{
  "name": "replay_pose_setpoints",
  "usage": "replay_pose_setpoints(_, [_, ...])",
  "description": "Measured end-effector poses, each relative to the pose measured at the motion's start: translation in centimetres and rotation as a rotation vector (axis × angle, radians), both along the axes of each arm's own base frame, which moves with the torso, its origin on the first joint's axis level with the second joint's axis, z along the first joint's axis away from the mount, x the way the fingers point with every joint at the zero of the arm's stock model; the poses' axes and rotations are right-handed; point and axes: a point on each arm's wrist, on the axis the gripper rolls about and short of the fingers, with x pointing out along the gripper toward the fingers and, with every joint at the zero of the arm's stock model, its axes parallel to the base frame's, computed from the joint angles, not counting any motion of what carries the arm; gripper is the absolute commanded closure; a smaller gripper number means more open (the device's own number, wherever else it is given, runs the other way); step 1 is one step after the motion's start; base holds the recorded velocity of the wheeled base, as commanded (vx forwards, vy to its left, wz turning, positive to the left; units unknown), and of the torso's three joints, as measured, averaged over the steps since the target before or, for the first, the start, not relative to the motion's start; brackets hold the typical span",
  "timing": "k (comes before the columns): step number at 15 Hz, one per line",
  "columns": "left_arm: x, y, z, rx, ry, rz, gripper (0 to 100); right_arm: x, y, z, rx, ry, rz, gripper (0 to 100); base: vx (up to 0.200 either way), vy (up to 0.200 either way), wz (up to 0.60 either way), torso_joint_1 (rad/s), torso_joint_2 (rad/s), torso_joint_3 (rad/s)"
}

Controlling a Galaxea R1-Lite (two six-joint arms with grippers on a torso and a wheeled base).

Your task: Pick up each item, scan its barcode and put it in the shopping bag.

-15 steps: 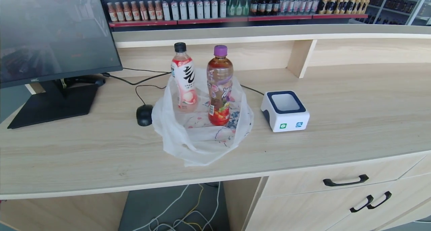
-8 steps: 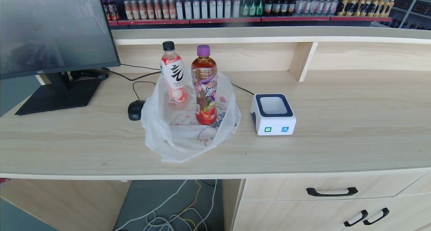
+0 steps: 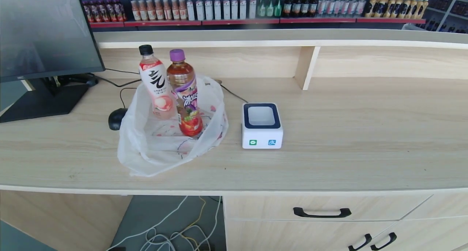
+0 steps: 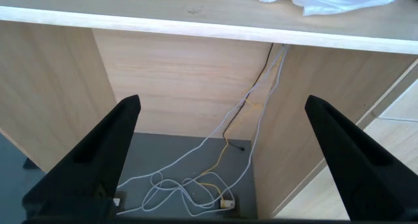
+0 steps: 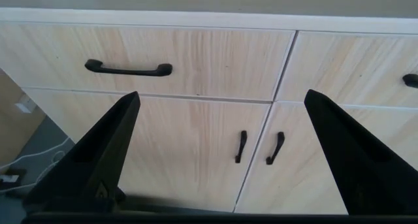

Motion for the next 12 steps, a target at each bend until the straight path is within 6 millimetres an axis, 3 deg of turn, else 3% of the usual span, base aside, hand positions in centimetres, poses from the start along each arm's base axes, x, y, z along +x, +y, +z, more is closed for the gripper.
replay_pose_setpoints(4, [0.0, 0.0, 0.0, 0.0, 0.0, 0.0, 0, 0.0, 0.0, 0.0, -0.001, 0.0, -0.001, 0, 0.0, -0.2, 0.0, 0.001, 0.0, 0.002])
replay_pose_setpoints(12, [0.0, 0.0, 0.0, 0.0, 0.0, 0.0, 0, 0.0, 0.0, 0.02, -0.003, -0.001, 0.0, 0, 0.0, 0.0, 0.0, 0.0, 0.0, 0.0])
